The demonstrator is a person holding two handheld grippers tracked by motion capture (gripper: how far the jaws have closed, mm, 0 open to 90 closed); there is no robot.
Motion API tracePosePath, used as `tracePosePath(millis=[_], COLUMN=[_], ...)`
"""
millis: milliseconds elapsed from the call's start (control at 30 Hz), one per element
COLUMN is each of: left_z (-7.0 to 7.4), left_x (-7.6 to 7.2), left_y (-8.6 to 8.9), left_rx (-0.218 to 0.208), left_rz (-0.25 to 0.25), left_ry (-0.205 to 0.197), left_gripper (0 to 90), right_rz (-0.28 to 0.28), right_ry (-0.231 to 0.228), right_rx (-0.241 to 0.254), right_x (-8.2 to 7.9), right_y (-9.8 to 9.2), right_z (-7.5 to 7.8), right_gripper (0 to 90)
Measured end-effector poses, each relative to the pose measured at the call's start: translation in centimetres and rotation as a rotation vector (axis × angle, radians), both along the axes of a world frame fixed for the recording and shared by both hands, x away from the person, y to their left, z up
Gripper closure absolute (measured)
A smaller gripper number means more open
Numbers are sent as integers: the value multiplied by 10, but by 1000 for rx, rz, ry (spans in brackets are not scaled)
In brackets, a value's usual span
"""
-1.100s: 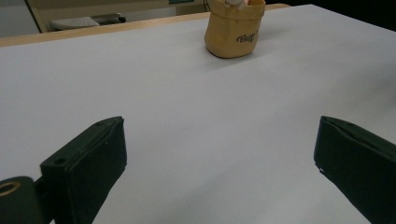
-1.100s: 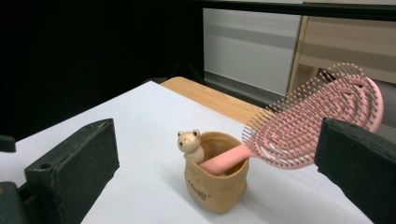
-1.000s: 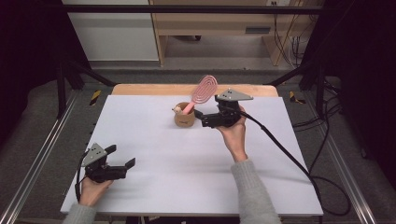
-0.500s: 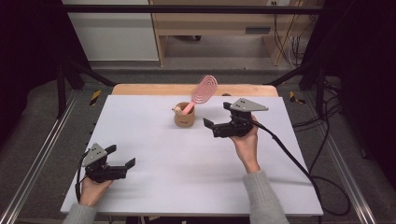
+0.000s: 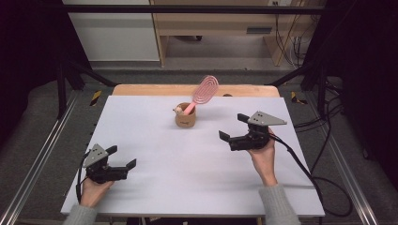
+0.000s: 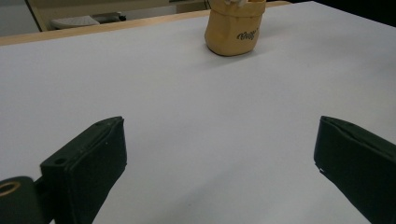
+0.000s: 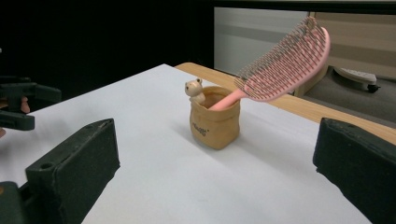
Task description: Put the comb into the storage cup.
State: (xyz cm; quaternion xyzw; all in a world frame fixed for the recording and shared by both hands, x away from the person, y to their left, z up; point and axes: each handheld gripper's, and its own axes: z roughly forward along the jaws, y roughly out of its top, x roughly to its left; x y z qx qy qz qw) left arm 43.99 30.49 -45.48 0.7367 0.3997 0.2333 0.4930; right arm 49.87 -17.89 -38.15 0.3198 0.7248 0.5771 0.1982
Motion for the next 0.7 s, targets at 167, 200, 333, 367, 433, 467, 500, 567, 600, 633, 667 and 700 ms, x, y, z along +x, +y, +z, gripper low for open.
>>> tracePosePath(millis=[167, 200, 333, 367, 433, 467, 500, 567, 600, 633, 667, 700], left_z=[0, 0, 0, 0, 0, 0, 0, 0, 0, 0, 0, 0], left_x=[0, 0, 0, 0, 0, 0, 0, 0, -1, -1, -1, -1], left_y=[0, 0, 0, -1, -1, -1, -1, -1, -1, -1, -1, -1], left_rx=[0, 0, 6, 6, 6, 4, 3, 2, 2, 2, 3, 4], left_rz=[0, 0, -2, -2, -3, -2, -2, -3, -3, -4, -4, -4], left_ry=[-1, 0, 1, 1, 0, -2, -4, -4, -4, -5, -6, -6], left_gripper=[25, 25, 24, 24, 24, 25, 25, 25, 25, 24, 24, 25], right_rz=[-7, -8, -14, -18, -21, -19, -18, -16, -16, -18, -15, -16], right_ry=[11, 14, 21, 27, 35, 42, 44, 47, 51, 50, 53, 58], right_rx=[11, 13, -2, -5, -1, -1, -3, -6, -12, -16, -20, -21], right_x=[-7, -8, -13, -15, -16, -17, -18, -20, -21, -22, -23, -23], right_y=[-16, -19, -31, -34, -39, -42, -44, -50, -52, -55, -57, -60], right_z=[-12, -14, -25, -27, -33, -35, -37, -42, -44, -47, -49, -51], right_gripper=[11, 11, 11, 12, 12, 12, 12, 12, 12, 12, 12, 12])
